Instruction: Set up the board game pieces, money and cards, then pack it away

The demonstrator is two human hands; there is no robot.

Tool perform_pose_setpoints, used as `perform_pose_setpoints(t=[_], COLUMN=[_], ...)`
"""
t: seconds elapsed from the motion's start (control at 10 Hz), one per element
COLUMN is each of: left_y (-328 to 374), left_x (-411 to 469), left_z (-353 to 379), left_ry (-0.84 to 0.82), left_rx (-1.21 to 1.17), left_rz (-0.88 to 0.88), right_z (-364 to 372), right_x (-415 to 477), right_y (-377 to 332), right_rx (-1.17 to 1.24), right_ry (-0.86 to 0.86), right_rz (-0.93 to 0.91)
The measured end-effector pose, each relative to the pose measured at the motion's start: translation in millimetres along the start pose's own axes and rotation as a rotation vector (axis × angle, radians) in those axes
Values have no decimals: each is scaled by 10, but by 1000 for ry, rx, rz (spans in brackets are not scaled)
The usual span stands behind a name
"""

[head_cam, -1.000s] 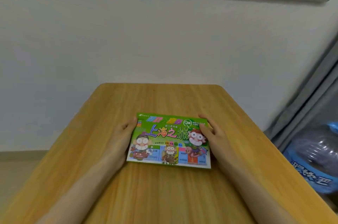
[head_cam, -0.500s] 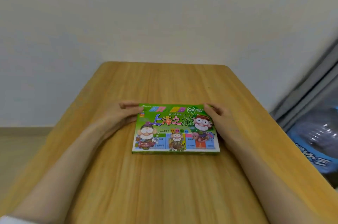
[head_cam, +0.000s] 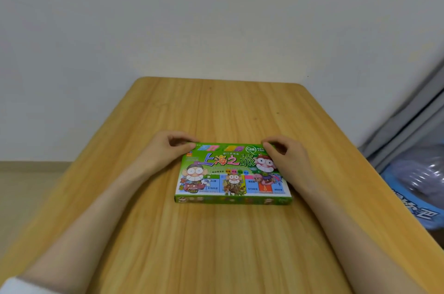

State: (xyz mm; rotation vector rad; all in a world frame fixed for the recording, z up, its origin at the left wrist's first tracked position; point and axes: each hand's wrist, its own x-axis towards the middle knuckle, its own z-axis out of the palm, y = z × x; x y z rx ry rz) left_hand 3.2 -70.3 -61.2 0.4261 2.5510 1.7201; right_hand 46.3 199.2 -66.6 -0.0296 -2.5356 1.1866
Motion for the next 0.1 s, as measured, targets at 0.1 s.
perform_pose_setpoints(t=[0.1], left_y=[-36], left_x=[12], left_z=[-3], left_ry=[11], left_rx=[34], left_rz=[9], right_z=[6], right_x=[18], right_y=[-9], right_rx=[27], right_ry=[10], right_rz=[9])
